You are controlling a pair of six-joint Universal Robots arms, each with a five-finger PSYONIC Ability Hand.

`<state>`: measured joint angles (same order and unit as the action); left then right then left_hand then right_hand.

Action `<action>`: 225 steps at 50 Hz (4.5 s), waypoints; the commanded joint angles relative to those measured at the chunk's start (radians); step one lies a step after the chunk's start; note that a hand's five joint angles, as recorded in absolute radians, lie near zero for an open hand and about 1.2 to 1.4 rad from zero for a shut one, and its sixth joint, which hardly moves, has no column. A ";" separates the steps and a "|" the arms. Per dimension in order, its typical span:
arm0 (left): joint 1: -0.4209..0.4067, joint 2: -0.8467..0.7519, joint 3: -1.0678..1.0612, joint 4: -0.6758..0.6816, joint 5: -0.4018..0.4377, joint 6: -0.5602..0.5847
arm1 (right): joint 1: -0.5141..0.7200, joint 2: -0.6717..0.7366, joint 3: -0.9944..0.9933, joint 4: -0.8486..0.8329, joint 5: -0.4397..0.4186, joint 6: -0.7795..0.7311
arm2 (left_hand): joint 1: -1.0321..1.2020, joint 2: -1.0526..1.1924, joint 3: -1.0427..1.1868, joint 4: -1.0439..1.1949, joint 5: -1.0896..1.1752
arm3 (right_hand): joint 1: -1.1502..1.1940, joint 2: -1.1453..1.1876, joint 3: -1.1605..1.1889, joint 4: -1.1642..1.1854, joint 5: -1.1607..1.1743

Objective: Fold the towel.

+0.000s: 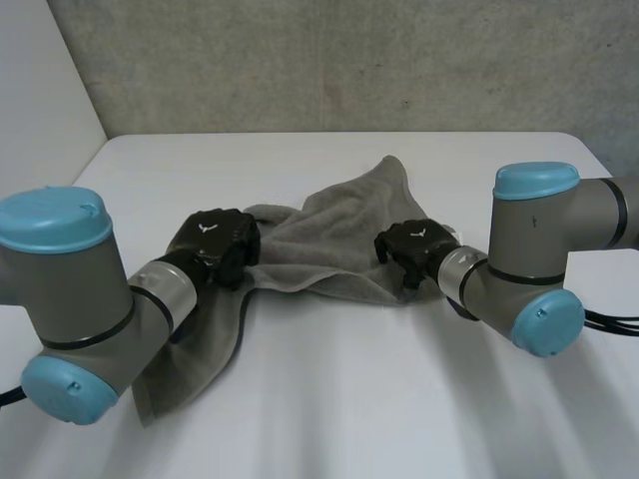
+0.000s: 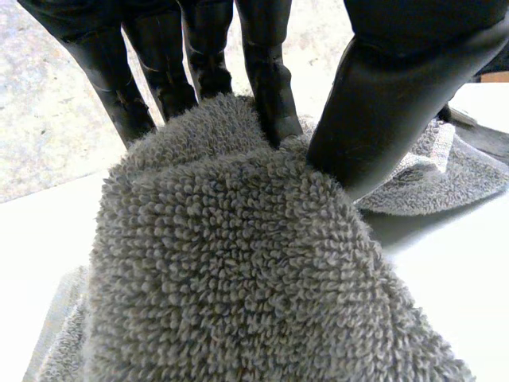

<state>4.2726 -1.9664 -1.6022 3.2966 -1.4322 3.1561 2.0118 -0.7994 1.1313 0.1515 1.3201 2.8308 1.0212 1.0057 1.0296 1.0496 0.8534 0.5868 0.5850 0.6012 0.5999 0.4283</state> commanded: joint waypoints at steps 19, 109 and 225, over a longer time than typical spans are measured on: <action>0.009 0.006 -0.019 0.000 0.001 -0.016 | 0.058 -0.009 0.091 -0.009 -0.025 0.015 | -0.003 0.012 -0.012 -0.032 -0.010 | -0.006 -0.004 -0.020 -0.019 -0.022; 0.277 -0.157 0.452 0.024 0.513 -0.312 | 0.056 -0.021 -0.489 0.276 0.116 -0.180 | 0.105 0.121 0.097 0.077 0.099 | 0.809 0.811 0.795 0.796 0.793; 0.055 -0.078 -0.232 0.248 -0.218 0.064 | 0.010 -0.221 0.128 -0.041 0.117 -0.037 | -0.207 -0.191 -0.215 -0.235 -0.213 | 0.809 0.811 0.795 0.796 0.793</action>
<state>4.2819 -2.0510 -1.8322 3.5234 -1.6418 3.2183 2.0306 -1.0077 1.2589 0.1094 1.4389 2.7918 0.6952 0.7007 0.6981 0.6954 0.5222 1.3077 1.3346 1.3271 1.3341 1.1686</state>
